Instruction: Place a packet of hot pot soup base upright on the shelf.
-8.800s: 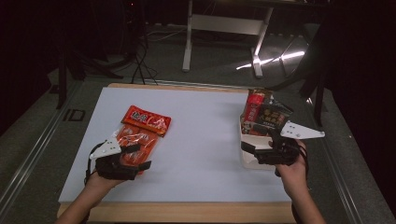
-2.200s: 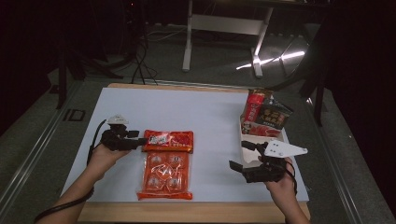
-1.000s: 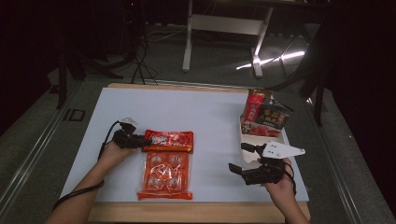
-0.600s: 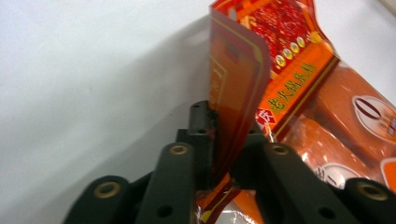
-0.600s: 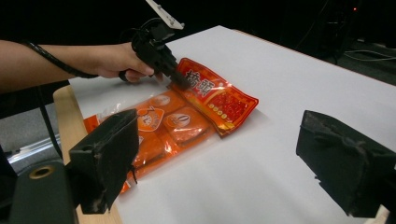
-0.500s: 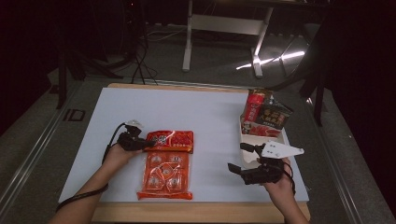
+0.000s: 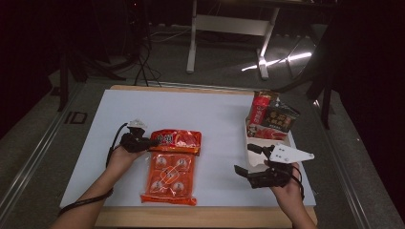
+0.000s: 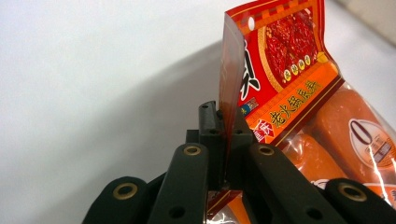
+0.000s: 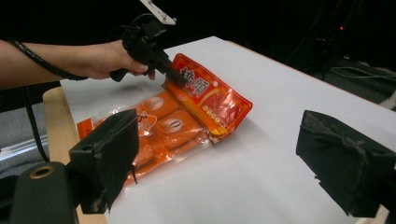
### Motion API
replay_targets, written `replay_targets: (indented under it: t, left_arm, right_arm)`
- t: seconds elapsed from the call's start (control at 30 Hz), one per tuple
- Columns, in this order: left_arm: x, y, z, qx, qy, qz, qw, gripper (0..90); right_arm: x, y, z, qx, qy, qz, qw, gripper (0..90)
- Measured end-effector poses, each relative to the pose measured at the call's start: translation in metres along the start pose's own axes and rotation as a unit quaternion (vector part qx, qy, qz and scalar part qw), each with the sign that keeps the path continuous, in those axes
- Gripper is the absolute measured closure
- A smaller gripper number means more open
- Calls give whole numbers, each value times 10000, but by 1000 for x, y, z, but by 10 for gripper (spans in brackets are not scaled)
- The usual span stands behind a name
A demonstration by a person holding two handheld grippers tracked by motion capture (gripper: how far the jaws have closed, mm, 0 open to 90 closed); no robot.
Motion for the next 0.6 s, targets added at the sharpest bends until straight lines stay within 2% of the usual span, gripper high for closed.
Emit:
replay_targets:
  t: [0.17, 0.27, 0.33, 0.53, 0.6]
  left_arm:
    - [-10, -9, -10, 56, 73, -129, 9999, 896]
    - [-16, -15, -16, 87, 123, -189, 9997, 896]
    - [-20, -18, -20, 132, 151, -220, 9996, 896]
    - [-29, -25, -30, 225, 232, -338, 9989, 896]
    - [-32, -27, -34, 253, 271, -375, 9986, 897]
  right_arm:
    - [-2, 0, -2, 157, 64, 6, 9999, 110]
    - [-1, -1, 0, 114, 114, 40, 9999, 105]
    - [0, -1, 2, 140, 37, 92, 9999, 105]
    - [2, -1, 5, 50, 62, 217, 9997, 111]
    - [1, -2, 5, 84, 55, 218, 9997, 138]
Point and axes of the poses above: each handheld gripper's, and its own axes: x roughly forward along the jaws, y roughly out of its underside, z roughly to its left, the point moved 9 cm from there along x, roughly forward along the jaws, and after that the axes turned 10 degrees about -x, right-handed, at the moved point
